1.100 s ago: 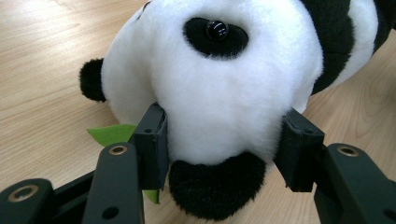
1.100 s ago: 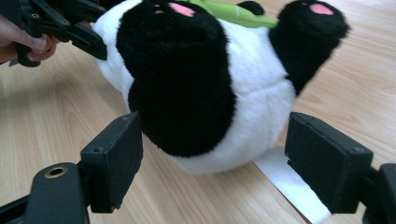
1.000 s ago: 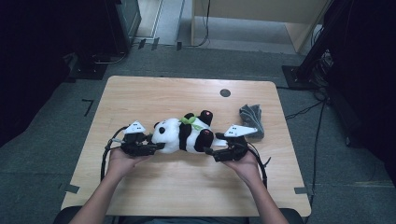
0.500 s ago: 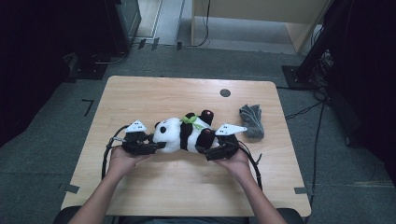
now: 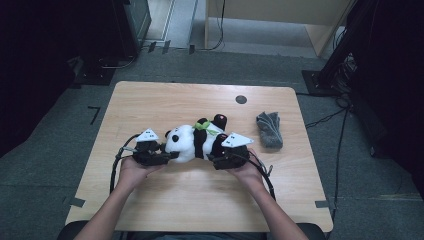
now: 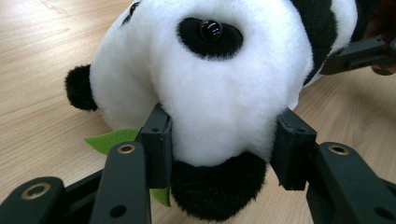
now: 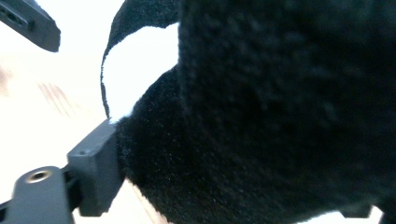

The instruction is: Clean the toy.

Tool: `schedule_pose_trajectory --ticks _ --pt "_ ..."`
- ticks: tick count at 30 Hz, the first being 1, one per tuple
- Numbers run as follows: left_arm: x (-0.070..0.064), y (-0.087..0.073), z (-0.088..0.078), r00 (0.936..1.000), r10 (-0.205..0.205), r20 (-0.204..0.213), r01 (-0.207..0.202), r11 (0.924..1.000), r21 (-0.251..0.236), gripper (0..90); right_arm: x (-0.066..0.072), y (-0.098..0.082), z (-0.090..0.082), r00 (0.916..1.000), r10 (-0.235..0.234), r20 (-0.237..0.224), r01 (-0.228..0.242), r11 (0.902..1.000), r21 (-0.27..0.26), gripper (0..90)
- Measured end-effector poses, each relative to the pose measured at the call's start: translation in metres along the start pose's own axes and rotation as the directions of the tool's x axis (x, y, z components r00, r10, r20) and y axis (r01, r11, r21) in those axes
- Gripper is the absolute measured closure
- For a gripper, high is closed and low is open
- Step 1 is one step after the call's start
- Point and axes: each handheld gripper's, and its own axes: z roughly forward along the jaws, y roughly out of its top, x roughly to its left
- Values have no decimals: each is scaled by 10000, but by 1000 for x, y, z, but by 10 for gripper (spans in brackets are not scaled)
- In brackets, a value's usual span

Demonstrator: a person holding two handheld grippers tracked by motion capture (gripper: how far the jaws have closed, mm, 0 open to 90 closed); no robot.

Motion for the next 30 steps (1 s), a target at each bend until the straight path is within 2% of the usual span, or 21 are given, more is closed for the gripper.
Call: schedule_pose_trajectory --ticks 1,5,9,12,15,18,21,26,28,30 --pt "0 0 0 10000 -15 -33 15 10000 -21 488 2 1 -1 9997 -161 174 161 9999 -22 265" --pt "0 1 -1 9996 120 -254 -126 9996 -236 425 2 7 -4 9995 -17 324 17 10000 22 390" --pt "2 5 -5 9997 -88 -223 73 9978 -664 320 -1 18 -9 9976 653 227 -654 9979 36 446" --pt "2 8 -14 9999 20 -160 -42 9898 -1421 292 -4 26 -15 9945 1036 128 -1034 9945 -180 455" --pt "2 10 -23 9992 399 -77 -406 9812 -1887 290 -8 35 -22 9922 1245 74 -1242 9917 -329 456" --pt "6 9 -30 9975 595 -370 -655 9792 -1919 291 -12 41 -29 9905 1355 229 -1349 9905 -279 456" --pt "13 6 -35 9989 473 -74 -478 9757 -2137 310 -21 43 -38 9865 1618 245 -1610 9864 -338 455" --pt "14 3 -30 9946 1016 219 -952 9751 -2003 344 -29 46 -49 9800 1980 187 -1973 9797 -344 453" --pt "12 3 -25 9908 1265 479 -1158 9762 -1833 343 -30 48 -52 9764 2158 106 -2152 9757 -398 453" --pt "9 2 -21 9859 1580 556 -1463 9740 -1731 342 -30 49 -54 9733 2292 -90 -2293 9725 -404 452"
